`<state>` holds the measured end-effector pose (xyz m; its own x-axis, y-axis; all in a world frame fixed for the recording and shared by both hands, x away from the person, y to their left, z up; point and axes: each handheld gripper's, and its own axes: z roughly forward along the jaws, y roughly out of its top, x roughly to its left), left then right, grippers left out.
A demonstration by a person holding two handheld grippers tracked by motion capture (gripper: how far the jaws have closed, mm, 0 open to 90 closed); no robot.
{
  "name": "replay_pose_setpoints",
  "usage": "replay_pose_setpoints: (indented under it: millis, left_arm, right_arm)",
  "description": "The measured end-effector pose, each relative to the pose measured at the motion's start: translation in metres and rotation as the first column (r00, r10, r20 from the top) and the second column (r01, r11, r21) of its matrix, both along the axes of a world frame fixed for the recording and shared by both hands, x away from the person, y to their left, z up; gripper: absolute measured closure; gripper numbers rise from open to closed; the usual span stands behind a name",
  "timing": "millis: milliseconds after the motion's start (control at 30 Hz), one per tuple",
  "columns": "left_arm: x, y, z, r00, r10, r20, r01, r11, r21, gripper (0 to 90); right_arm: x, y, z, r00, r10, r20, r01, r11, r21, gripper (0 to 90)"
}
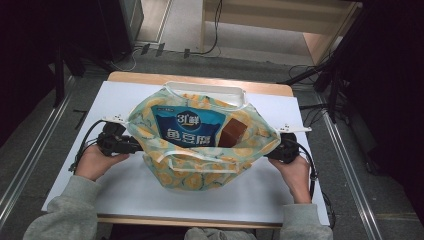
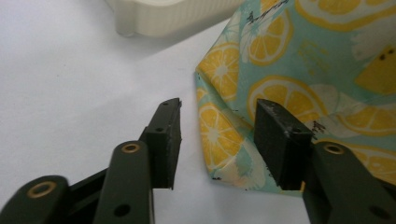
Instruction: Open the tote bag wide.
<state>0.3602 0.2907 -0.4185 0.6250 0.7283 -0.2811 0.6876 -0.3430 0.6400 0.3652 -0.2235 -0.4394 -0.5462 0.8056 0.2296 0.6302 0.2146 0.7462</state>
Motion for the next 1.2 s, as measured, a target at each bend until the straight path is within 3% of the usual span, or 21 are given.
replay_pose_setpoints:
  millis: [67, 133, 233, 433, 833, 1200]
  left_arm:
    - [-0.0006, 0.0003, -0.0009, 0.9999, 0.001, 0.013, -0.001, 1.0000, -0.001, 45.9]
    - [0.0008, 0.0023, -0.0017, 0.9999, -0.009, -0.010, 0.009, 0.9995, -0.029, 46.6]
    - [0.0004, 0.0025, -0.0008, 1.0000, 0.000, -0.010, 0.000, 0.9990, -0.044, 46.6]
    - [0.0005, 0.0038, -0.0014, 0.9997, 0.003, -0.025, -0.004, 0.9993, -0.038, 46.9]
    - [-0.0001, 0.0060, -0.0003, 0.9998, -0.008, -0.019, 0.006, 0.9983, -0.058, 44.6]
    - [-0.0012, 0.0077, 0.0022, 0.9993, -0.027, -0.024, 0.025, 0.9976, -0.065, 44.4]
  right_arm:
    - [-0.0009, -0.0016, 0.0008, 1.0000, -0.001, -0.006, 0.001, 1.0000, 0.007, 54.5]
    - [-0.0014, -0.0029, 0.0007, 0.9999, 0.000, -0.014, 0.000, 0.9999, 0.017, 54.7]
    - [-0.0015, -0.0035, 0.0006, 0.9996, 0.002, -0.028, -0.002, 0.9998, 0.022, 54.8]
    - [-0.0015, -0.0037, -0.0008, 0.9993, -0.001, -0.039, 0.002, 0.9998, 0.020, 55.7]
    - [-0.0017, -0.0042, -0.0004, 0.9999, -0.001, -0.013, 0.001, 1.0000, -0.003, 53.4]
    - [-0.0005, -0.0033, -0.0008, 1.0000, 0.000, -0.006, 0.000, 1.0000, 0.006, 50.6]
